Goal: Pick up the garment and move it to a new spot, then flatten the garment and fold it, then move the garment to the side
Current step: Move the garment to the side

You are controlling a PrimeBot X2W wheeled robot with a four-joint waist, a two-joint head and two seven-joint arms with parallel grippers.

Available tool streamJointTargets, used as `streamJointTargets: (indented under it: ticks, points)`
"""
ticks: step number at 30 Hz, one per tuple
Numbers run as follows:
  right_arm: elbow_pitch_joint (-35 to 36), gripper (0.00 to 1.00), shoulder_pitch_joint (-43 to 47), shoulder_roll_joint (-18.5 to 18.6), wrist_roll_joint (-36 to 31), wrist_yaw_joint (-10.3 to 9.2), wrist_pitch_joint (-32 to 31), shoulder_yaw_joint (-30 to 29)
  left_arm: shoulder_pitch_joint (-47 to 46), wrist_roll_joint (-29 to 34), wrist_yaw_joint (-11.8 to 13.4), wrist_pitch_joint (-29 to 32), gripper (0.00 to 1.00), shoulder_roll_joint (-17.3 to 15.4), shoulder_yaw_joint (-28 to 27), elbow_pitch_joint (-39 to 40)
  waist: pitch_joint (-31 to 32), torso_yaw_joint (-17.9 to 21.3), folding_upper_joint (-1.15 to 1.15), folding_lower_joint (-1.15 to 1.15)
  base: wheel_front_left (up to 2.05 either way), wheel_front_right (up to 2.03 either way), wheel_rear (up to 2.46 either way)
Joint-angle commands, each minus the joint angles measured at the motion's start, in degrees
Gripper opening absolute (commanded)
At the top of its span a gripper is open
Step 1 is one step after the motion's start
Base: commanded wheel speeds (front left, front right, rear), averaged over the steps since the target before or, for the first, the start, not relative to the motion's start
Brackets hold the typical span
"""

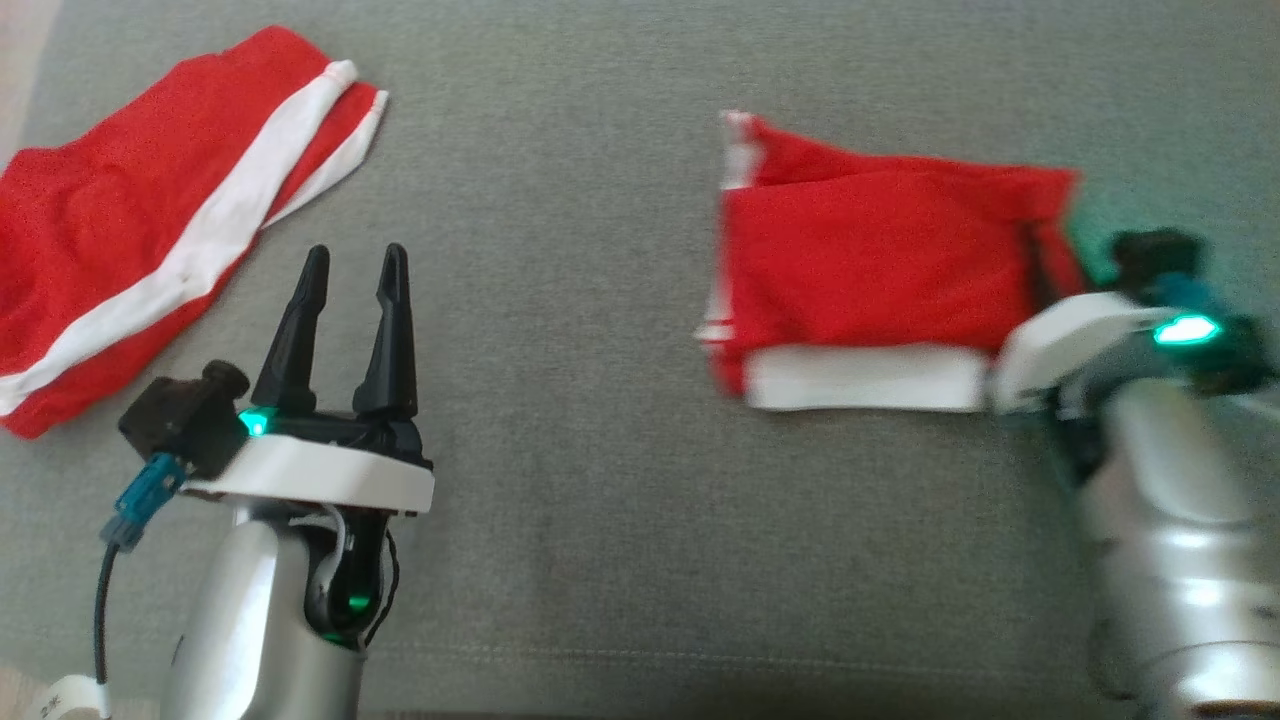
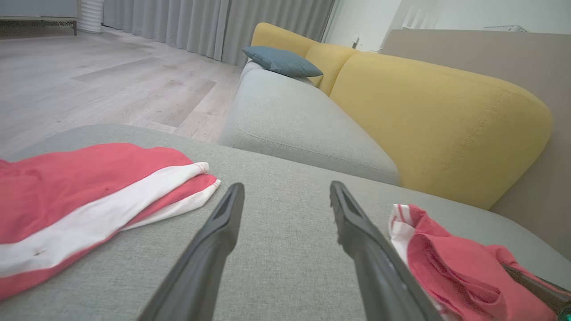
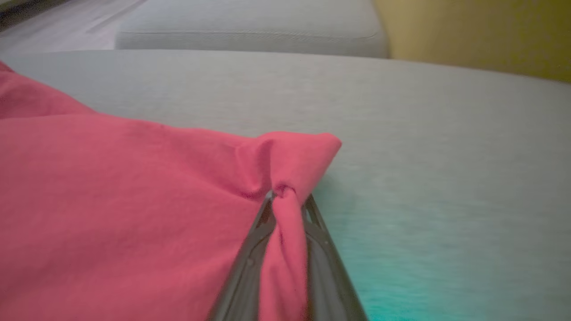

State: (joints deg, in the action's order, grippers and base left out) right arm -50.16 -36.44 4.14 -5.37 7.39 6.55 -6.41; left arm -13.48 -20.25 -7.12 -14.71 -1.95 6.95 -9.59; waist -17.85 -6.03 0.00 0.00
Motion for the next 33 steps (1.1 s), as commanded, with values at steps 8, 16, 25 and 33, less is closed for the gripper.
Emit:
streamJointTargets:
  ticks: [8, 16, 25, 33]
  points:
    - [7.41, 0.0, -1.93, 11.51, -6.58, 0.1, -2.27, -9.44, -2.19, 0.53, -0.32, -0.29, 1.0, -0.93, -2.1, 2.19, -0.49, 1.98, 0.0, 0.0, 0.0, 0.0, 0.0]
    - [12.6, 0.0, -2.55, 14.7, -10.61, 0.1, -5.14, -15.41, -2.53, 0.55, -0.35, -0.29, 1.0, -0.93, -2.05, 2.42, -1.09, 2.23, 0.0, 0.0, 0.0, 0.0, 0.0]
    - [16.42, 0.0, -2.0, 15.37, -11.15, 0.1, -6.02, -14.22, -2.43, 0.67, -0.35, -0.29, 1.0, -0.93, -2.27, 2.75, -1.7, 2.36, 0.0, 0.0, 0.0, 0.0, 0.0]
    - [18.9, 0.0, -2.72, 16.04, -9.73, 0.1, -6.25, -12.66, -2.65, 0.7, -0.36, -0.29, 1.0, -0.93, -2.14, 2.99, -2.23, 2.41, 0.0, 0.0, 0.0, 0.0, 0.0]
